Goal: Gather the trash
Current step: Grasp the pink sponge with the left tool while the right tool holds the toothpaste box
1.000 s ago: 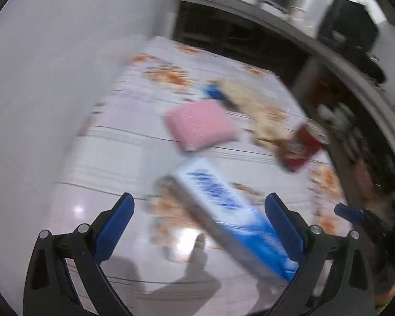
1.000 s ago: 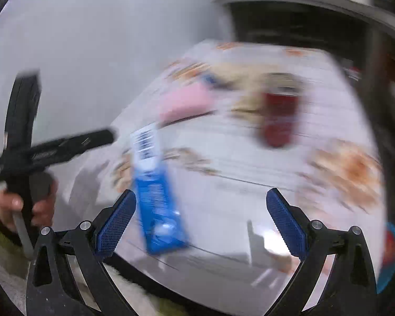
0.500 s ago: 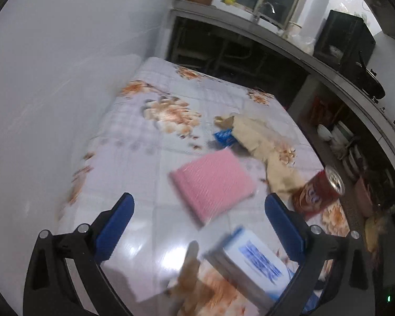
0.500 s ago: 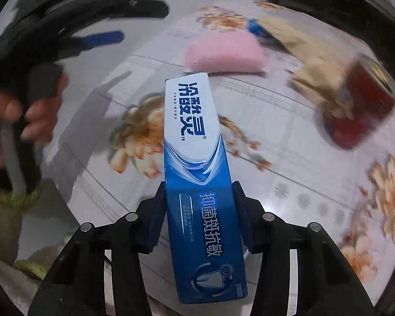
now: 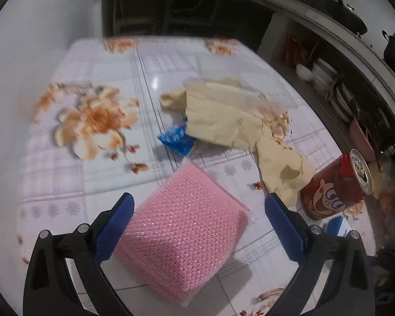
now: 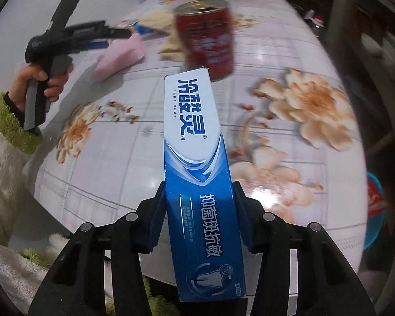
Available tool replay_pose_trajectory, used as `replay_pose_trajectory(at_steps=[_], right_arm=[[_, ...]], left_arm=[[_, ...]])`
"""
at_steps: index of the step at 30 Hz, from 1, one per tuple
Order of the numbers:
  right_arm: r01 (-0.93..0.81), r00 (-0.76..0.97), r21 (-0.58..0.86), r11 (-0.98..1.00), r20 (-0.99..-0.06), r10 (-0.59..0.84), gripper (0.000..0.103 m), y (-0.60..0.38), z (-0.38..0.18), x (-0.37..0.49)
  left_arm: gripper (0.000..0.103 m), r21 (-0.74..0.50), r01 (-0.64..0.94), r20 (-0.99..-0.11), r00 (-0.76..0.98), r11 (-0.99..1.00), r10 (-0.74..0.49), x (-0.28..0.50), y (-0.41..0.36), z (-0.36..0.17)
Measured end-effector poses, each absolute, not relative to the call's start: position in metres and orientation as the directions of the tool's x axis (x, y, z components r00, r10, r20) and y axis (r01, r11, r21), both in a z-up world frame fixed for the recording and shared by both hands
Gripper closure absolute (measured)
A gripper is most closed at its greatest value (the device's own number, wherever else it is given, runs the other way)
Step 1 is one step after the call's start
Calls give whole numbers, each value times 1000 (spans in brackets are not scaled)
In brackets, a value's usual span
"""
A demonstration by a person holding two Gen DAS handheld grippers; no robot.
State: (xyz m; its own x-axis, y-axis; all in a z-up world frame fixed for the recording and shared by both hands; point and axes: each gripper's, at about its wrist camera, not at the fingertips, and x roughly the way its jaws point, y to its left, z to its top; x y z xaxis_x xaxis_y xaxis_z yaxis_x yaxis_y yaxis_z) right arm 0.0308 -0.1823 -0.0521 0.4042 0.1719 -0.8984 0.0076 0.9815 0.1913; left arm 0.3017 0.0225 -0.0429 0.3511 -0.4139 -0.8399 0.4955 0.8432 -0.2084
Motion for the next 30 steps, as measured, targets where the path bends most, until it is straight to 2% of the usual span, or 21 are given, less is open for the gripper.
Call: replay_pose_trajectory(at_steps=[4,7,14,21,25,30], right_arm=[[28,413,196,980,-895,167,57,-187,-56,34],[25,417,195,981,-894,167,57,-180,-58,42],[17,416,213,977,-890,186,57,-196,-51,24],[29,418,222,975,-888,190,56,-201,-51,20],[36,424,221,975,-887,186,56,-201,-52,21],[27,419,213,977,-889,182,57,-200,-51,21]], left_arm=[[9,-237,486,-857,304,841,-417,292,23,-50],[9,-175,486,-873,325,856,-363,267,23,-56],[9,-118,467,-882,355,877,-308,220,24,-66],[9,-184,348,-869,380,919,-317,242,30,-60],[23,-119,340,-876,406,933,-259,245,21,-65],[25,-130,358,-874,399,925,-277,231,22,-64]])
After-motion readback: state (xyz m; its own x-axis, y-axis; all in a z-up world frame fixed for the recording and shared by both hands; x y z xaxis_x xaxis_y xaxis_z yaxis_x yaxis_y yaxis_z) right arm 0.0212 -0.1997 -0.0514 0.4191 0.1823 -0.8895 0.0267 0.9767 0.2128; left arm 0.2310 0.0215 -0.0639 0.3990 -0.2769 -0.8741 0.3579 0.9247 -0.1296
